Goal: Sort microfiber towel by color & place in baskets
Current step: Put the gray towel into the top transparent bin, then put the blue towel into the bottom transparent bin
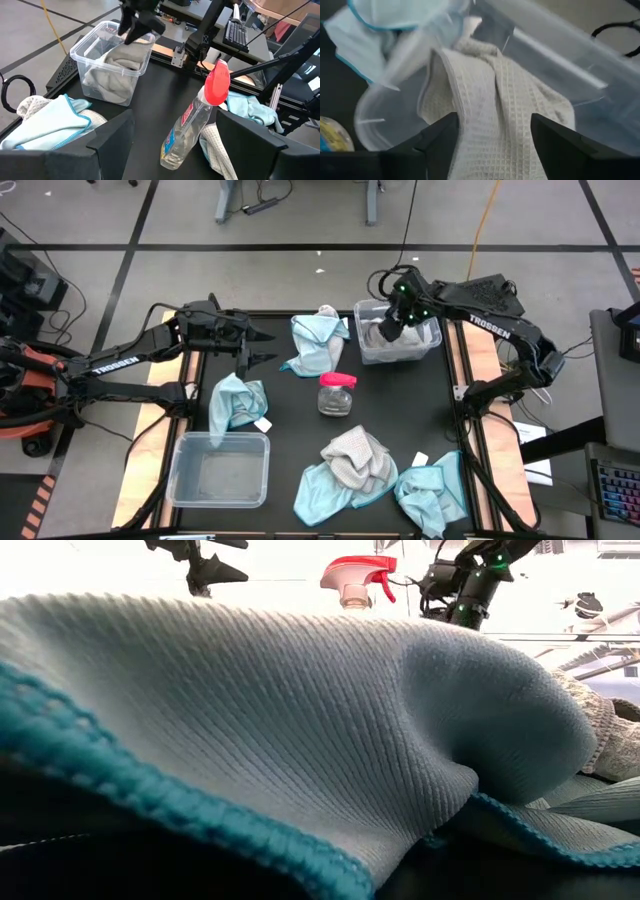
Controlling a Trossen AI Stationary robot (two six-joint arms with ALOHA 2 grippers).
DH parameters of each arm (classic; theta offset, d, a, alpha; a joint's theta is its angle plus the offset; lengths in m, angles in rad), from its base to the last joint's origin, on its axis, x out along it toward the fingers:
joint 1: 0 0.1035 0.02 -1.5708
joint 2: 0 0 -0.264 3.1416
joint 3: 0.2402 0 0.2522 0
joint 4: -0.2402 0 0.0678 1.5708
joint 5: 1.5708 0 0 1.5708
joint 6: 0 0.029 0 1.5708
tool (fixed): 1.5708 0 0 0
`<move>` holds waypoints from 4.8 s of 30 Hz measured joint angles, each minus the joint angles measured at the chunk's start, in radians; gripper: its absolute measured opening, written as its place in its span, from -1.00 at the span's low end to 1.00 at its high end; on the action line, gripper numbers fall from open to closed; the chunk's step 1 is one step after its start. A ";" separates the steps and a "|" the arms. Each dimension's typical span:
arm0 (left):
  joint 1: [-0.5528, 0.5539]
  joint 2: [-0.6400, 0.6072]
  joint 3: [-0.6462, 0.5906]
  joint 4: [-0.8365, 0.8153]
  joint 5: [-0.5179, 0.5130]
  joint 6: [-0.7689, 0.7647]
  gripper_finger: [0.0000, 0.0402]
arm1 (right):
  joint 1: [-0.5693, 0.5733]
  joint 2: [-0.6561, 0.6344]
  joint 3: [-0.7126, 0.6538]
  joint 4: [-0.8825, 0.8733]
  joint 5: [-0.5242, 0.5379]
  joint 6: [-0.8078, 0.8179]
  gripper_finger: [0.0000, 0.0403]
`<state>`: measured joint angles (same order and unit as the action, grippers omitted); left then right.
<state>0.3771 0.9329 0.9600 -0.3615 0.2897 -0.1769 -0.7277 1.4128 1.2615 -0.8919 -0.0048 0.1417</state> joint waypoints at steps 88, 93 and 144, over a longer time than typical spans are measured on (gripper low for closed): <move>0.000 0.346 0.000 0.101 -0.124 0.163 0.43 | 0.109 -0.288 0.117 -0.026 -0.241 -0.022 0.09; 0.003 0.457 0.000 0.172 -0.186 0.221 0.43 | 0.159 -0.291 0.117 -0.026 -0.239 -0.022 0.09; 0.072 0.687 0.211 0.001 -0.238 0.264 -0.99 | 0.219 -0.291 0.117 -0.066 -0.233 -0.044 0.09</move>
<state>0.4494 1.6196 1.1709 -0.3601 0.0513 0.0871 -0.5083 1.1221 1.3781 -0.9577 -0.2375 0.0975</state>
